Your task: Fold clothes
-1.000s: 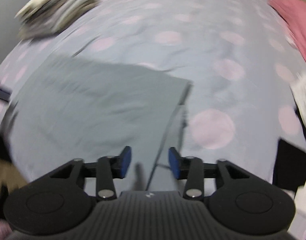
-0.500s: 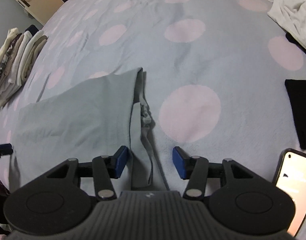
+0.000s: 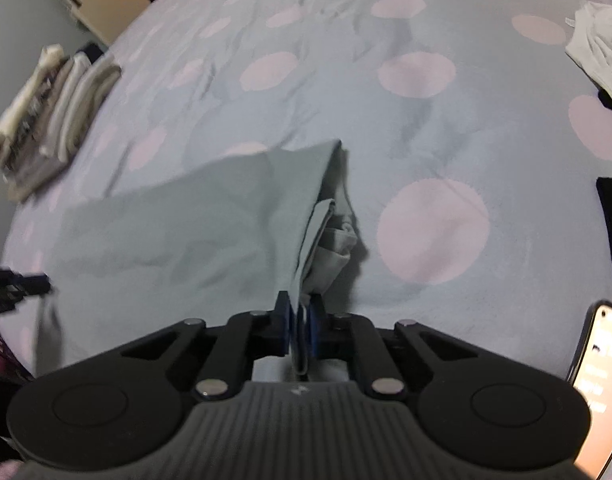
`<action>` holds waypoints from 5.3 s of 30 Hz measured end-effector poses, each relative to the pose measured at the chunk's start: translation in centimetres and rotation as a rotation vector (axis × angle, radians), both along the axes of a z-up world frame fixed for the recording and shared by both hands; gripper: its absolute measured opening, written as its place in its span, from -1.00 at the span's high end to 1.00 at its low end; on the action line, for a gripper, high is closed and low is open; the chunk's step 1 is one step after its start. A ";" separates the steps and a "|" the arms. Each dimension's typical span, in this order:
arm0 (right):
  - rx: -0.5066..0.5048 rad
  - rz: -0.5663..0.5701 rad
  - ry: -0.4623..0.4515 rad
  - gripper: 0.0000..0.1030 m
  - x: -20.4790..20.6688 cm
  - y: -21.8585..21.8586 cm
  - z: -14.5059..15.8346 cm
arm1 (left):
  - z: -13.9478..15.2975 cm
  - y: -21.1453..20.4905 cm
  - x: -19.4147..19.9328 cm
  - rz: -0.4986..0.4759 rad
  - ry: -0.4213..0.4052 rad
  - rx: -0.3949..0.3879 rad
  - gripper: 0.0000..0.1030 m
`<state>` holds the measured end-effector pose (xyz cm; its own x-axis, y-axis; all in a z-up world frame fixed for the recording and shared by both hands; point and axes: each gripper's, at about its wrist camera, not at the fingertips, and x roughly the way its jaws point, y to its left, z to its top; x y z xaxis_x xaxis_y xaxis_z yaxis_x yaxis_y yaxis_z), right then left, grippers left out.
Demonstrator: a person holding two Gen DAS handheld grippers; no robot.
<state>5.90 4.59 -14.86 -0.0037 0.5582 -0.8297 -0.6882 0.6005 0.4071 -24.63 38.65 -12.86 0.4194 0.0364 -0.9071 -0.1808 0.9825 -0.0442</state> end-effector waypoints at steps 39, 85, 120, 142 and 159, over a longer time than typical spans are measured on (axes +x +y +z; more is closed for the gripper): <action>0.169 0.214 0.214 0.80 -18.5 26.2 3.8 | 2.1 3.9 -3.4 0.111 -0.098 -0.049 0.60; -0.022 0.331 -0.115 0.80 -18.7 34.4 0.5 | 1.6 5.8 -3.2 0.207 -0.043 0.000 0.60; 0.359 0.472 -0.026 0.89 -27.3 18.3 3.5 | 3.9 5.3 -8.2 0.388 -0.180 -0.203 0.59; 0.059 0.656 -0.626 0.23 -28.3 8.2 2.6 | 0.2 0.6 -9.9 0.346 0.041 -0.197 0.26; 0.014 0.706 -0.760 0.94 -30.5 8.2 2.4 | 1.3 0.1 -10.9 0.333 -0.037 -0.300 0.89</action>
<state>-24.63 12.82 -12.42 0.1879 0.6420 -0.7433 -0.9599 -0.0404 -0.2775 -35.50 38.70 -11.54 0.4616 -0.0874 -0.8828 -0.4782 0.8136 -0.3306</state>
